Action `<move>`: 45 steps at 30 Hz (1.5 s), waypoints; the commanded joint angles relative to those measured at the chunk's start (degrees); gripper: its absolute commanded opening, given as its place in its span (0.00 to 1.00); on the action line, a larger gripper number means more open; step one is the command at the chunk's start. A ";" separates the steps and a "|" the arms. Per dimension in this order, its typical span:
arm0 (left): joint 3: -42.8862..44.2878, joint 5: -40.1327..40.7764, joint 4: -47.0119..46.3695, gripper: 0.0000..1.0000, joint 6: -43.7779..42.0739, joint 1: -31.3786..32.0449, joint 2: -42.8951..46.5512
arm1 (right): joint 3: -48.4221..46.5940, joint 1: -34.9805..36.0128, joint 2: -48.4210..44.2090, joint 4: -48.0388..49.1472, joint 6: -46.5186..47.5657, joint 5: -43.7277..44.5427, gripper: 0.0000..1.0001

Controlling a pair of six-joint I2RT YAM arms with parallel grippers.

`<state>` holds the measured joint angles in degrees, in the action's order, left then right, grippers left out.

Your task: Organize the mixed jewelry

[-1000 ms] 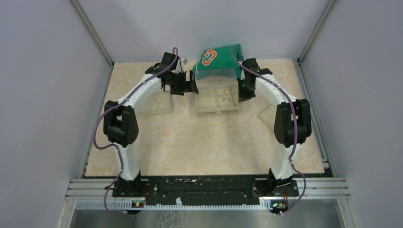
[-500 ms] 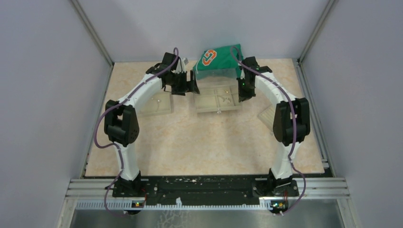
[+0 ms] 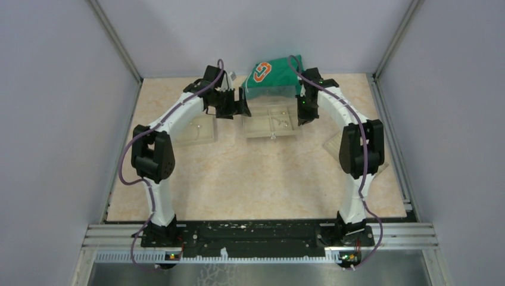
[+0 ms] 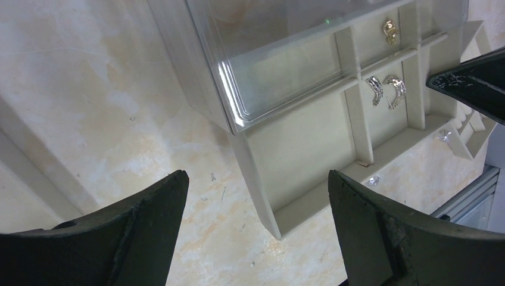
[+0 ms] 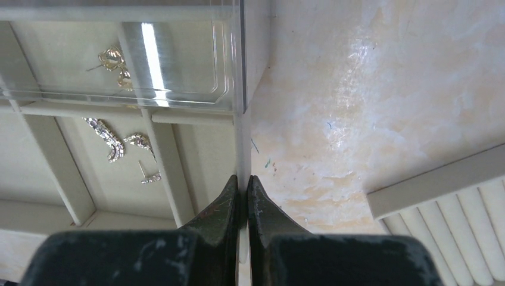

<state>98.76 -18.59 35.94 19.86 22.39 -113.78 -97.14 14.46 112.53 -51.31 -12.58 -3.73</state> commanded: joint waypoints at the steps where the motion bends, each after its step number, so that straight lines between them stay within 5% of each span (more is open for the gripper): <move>1: 2.05 -0.66 -1.40 0.93 0.36 0.11 -0.83 | -3.84 -0.27 -0.35 1.13 -1.61 -0.85 0.00; 17: 7.73 2.07 -2.19 0.93 0.45 0.11 -7.56 | -7.72 -0.31 1.77 3.27 -3.51 -1.59 0.00; 29: 10.10 2.27 -1.71 0.93 0.53 0.02 -10.53 | -4.86 -0.31 -4.48 4.00 -5.73 -3.26 0.56; 39: 12.60 1.47 -2.36 0.94 1.38 0.00 -7.62 | 9.59 -3.26 -21.60 11.41 -13.25 -3.85 0.68; 45: 19.21 6.63 -5.18 0.94 6.28 -1.32 -12.20 | 3.97 -7.29 -12.87 17.02 -18.17 -3.16 0.68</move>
<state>111.07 -14.83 33.87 22.39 22.26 -123.74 -87.37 8.75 92.29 -41.01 -26.15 -8.05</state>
